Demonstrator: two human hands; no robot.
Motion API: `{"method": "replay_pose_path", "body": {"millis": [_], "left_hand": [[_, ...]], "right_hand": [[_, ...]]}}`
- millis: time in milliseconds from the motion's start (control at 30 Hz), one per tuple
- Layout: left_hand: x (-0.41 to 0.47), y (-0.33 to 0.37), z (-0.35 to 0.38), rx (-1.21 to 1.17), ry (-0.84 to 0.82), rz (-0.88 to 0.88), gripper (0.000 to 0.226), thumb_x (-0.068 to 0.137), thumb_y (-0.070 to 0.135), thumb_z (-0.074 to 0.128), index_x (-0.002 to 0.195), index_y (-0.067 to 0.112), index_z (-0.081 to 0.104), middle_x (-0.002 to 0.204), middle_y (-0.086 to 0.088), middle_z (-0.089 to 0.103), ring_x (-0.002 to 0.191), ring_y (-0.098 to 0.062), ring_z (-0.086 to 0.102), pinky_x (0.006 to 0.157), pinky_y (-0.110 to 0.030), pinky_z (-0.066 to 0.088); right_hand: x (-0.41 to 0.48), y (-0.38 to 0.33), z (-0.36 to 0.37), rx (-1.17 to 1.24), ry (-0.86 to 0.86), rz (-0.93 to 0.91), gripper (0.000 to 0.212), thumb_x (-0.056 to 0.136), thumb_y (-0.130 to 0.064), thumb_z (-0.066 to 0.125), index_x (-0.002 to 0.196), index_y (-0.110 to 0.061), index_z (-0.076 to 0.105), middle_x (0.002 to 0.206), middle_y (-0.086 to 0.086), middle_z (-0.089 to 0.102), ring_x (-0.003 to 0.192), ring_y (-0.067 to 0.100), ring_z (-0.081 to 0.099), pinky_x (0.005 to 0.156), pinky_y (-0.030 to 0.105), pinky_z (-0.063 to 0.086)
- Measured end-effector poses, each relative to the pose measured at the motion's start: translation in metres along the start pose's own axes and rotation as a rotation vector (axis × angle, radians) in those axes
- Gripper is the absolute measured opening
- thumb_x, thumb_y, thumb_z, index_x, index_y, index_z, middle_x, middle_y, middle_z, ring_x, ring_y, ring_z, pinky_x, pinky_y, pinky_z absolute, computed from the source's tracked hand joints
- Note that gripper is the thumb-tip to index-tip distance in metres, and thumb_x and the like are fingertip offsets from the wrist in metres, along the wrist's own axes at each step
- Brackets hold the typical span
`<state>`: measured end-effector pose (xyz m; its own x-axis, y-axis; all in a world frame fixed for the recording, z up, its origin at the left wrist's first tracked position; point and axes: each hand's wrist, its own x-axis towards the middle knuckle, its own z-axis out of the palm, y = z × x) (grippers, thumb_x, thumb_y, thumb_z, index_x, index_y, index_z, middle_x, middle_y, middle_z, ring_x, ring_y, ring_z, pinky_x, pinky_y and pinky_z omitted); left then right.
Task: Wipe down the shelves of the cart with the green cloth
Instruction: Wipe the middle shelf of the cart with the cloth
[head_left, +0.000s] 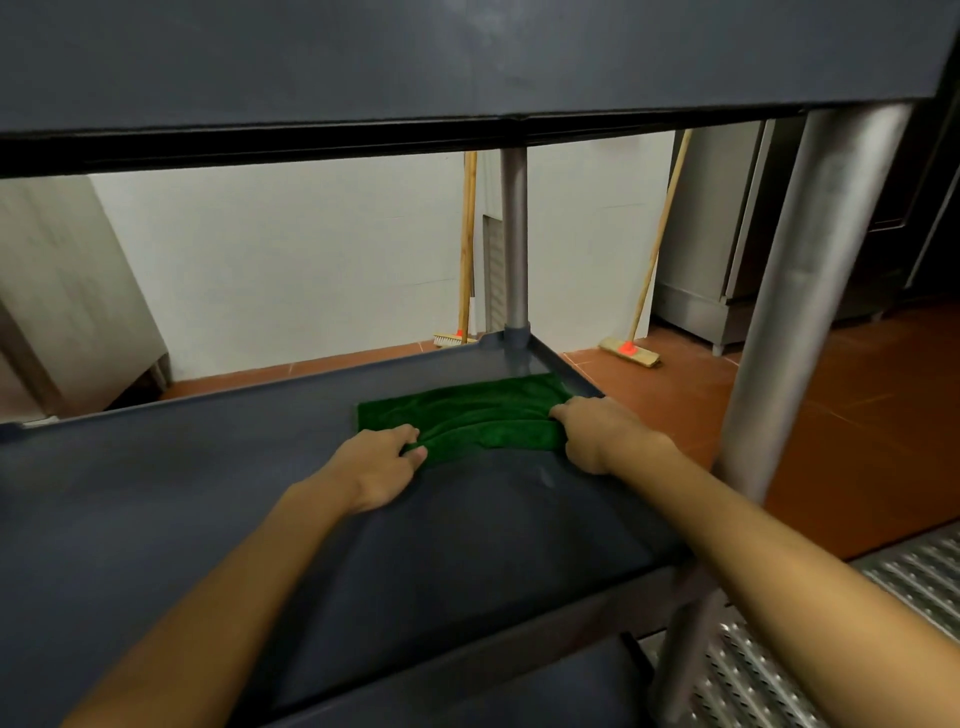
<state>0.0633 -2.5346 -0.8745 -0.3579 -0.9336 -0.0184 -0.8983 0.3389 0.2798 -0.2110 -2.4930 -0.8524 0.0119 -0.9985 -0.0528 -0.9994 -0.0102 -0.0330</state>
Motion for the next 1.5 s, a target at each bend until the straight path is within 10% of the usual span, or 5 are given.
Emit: {"method": "replay_pose_path", "body": {"millis": [633, 800, 1500], "left_hand": [[-0.070, 0.005, -0.001, -0.075, 0.018, 0.086, 0.022, 0.103, 0.041, 0.045, 0.105, 0.024, 0.059, 0.128, -0.001, 0.064, 0.108, -0.023, 0.059, 0.081, -0.026, 0.035], [-0.083, 0.009, -0.005, -0.056, 0.039, 0.154, 0.028, 0.103, 0.037, 0.046, 0.078, 0.027, 0.051, 0.072, 0.014, 0.050, 0.068, -0.004, 0.048, 0.058, -0.018, 0.030], [-0.185, -0.002, -0.024, -0.117, 0.079, 0.315, 0.039, 0.103, 0.044, 0.043, 0.078, 0.017, 0.056, 0.062, -0.003, 0.054, 0.061, -0.016, 0.054, 0.066, -0.035, 0.040]], "right_hand": [[-0.071, 0.013, -0.005, 0.129, 0.042, -0.011, 0.059, 0.083, -0.006, 0.043, 0.137, -0.026, 0.056, 0.140, 0.010, 0.056, 0.127, 0.032, 0.051, 0.103, 0.041, 0.046], [-0.091, 0.009, -0.005, 0.117, 0.062, -0.021, 0.056, 0.083, -0.005, 0.043, 0.132, -0.026, 0.061, 0.131, 0.009, 0.063, 0.118, 0.031, 0.057, 0.095, 0.041, 0.051], [-0.137, -0.025, -0.013, 0.052, -0.020, -0.040, 0.047, 0.085, -0.006, 0.048, 0.125, -0.020, 0.066, 0.130, 0.001, 0.065, 0.119, 0.021, 0.059, 0.098, 0.033, 0.049]]}}
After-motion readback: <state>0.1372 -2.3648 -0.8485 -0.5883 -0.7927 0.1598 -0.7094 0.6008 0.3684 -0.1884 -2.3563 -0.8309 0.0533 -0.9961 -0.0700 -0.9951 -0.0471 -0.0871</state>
